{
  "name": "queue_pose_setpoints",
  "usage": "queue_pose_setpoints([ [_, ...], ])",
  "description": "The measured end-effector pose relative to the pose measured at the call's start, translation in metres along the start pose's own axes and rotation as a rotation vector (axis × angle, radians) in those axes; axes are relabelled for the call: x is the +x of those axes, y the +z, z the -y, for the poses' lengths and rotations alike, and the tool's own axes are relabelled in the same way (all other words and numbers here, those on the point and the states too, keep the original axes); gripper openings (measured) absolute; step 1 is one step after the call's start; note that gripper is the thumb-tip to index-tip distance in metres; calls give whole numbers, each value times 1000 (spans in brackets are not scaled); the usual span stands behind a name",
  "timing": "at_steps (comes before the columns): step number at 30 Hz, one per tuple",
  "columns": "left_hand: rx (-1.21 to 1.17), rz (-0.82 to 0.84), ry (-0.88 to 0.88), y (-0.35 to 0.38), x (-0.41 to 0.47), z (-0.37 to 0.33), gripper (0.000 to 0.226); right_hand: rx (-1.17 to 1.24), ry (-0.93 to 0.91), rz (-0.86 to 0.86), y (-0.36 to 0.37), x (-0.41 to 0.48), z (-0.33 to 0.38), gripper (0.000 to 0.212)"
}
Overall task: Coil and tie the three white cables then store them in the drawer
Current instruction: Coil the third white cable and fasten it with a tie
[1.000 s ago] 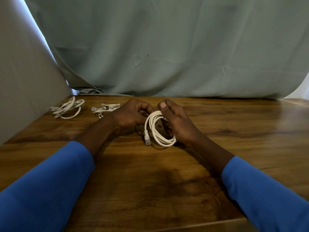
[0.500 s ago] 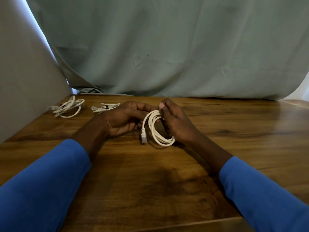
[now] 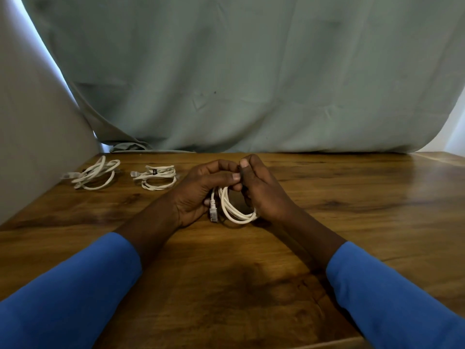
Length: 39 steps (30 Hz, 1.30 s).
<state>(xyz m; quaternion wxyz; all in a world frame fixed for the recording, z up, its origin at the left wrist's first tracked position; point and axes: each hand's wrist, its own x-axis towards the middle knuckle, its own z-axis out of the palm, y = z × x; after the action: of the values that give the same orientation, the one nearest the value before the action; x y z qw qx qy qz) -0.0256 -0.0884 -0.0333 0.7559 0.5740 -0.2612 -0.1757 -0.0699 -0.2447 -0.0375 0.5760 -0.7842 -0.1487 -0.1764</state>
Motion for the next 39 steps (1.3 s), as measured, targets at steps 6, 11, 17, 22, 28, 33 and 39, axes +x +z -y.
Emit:
queue_pose_setpoints([
  [6,-216,-74,57,18,-2,2,10,68,-112,3,-2,-4,9,40],
  [11,-205,-70,76,15,0,4,9,-24,-205,21,-3,-3,6,17],
  [17,19,-22,77,-3,7,1,14,130,-173,12,2,-3,10,15],
  [22,-14,55,-13,-16,6,-7,19,242,-113,-23,5,0,8,19],
  [28,9,138,-155,-40,0,-16,40,398,-3,-16,-2,0,12,18],
  [33,56,110,-223,-59,-3,-19,36,514,23,11,-9,10,4,24],
  [39,-74,-31,-229,-62,-6,-23,9,583,24,73,-17,13,4,26],
])
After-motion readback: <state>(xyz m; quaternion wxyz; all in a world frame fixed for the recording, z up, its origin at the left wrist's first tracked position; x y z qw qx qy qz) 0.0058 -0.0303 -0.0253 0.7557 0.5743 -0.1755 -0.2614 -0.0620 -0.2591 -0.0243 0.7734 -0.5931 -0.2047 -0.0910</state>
